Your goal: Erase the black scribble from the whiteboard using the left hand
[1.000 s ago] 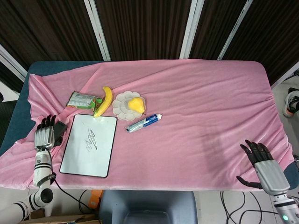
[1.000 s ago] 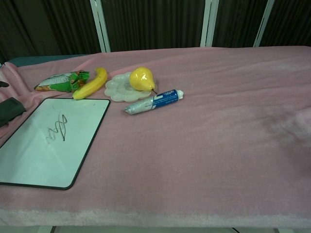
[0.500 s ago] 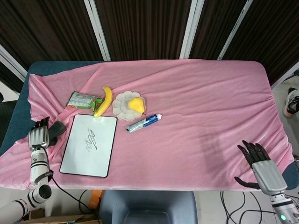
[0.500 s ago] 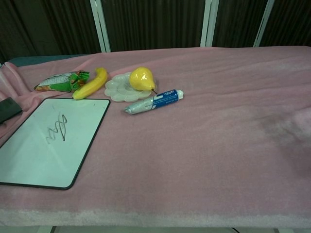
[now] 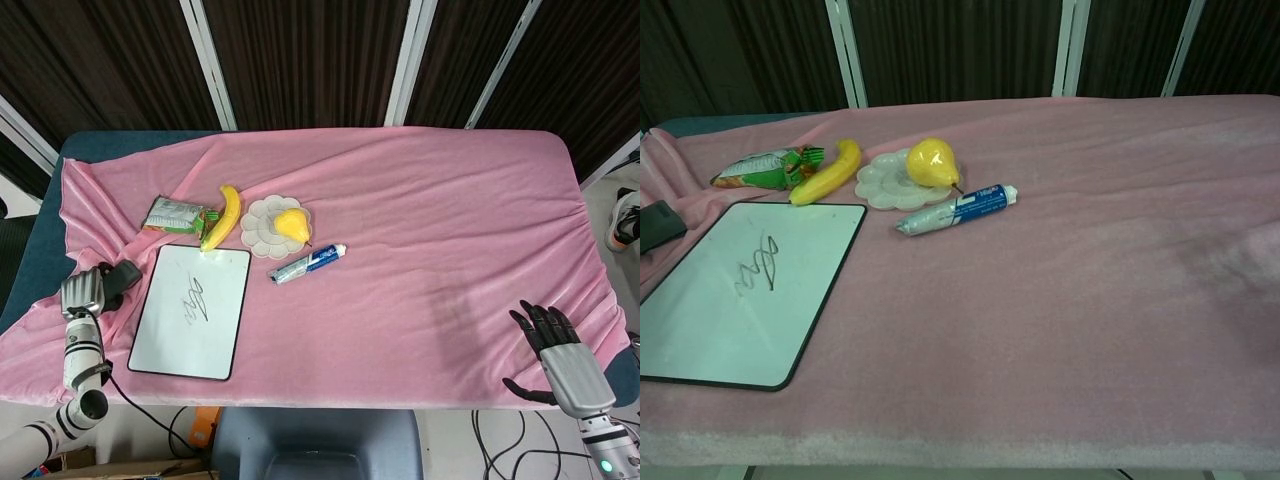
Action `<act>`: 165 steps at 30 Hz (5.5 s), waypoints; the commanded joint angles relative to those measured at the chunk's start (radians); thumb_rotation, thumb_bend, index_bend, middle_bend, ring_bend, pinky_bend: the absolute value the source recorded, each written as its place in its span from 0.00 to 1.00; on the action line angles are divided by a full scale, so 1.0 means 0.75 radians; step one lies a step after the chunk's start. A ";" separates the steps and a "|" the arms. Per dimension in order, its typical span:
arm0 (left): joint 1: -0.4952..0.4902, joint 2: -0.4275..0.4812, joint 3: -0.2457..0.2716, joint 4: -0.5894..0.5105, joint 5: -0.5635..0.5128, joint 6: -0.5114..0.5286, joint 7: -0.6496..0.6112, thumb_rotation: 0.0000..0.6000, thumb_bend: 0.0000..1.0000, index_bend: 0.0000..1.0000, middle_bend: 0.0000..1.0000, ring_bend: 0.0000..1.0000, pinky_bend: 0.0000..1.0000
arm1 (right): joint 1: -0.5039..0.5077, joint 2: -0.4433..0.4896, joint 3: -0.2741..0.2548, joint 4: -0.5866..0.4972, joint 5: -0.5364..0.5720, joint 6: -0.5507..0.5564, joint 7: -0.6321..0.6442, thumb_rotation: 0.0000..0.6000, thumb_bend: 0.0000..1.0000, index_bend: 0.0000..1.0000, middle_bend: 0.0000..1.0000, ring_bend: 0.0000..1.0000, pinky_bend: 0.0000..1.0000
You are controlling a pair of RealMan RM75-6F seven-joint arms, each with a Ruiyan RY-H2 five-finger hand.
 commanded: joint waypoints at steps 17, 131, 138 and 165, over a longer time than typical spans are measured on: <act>0.186 0.153 0.146 -0.527 0.466 0.376 -0.292 1.00 0.69 0.66 0.73 0.61 0.48 | 0.006 -0.005 -0.004 -0.008 0.005 -0.024 -0.034 1.00 0.34 0.00 0.00 0.00 0.03; -0.074 0.332 0.152 -1.045 0.013 0.367 0.220 1.00 0.69 0.68 0.76 0.59 0.38 | 0.018 -0.001 -0.016 -0.022 0.011 -0.054 -0.057 1.00 0.34 0.00 0.00 0.00 0.03; -0.125 0.280 0.062 -0.560 -0.177 0.218 0.130 1.00 0.62 0.63 0.62 0.49 0.31 | 0.019 0.001 -0.018 -0.020 0.007 -0.055 -0.051 1.00 0.34 0.00 0.00 0.00 0.03; -0.123 0.224 0.092 -0.235 -0.244 -0.085 -0.007 1.00 0.32 0.00 0.00 0.00 0.21 | 0.021 -0.005 -0.017 -0.021 0.014 -0.064 -0.069 1.00 0.34 0.00 0.00 0.00 0.03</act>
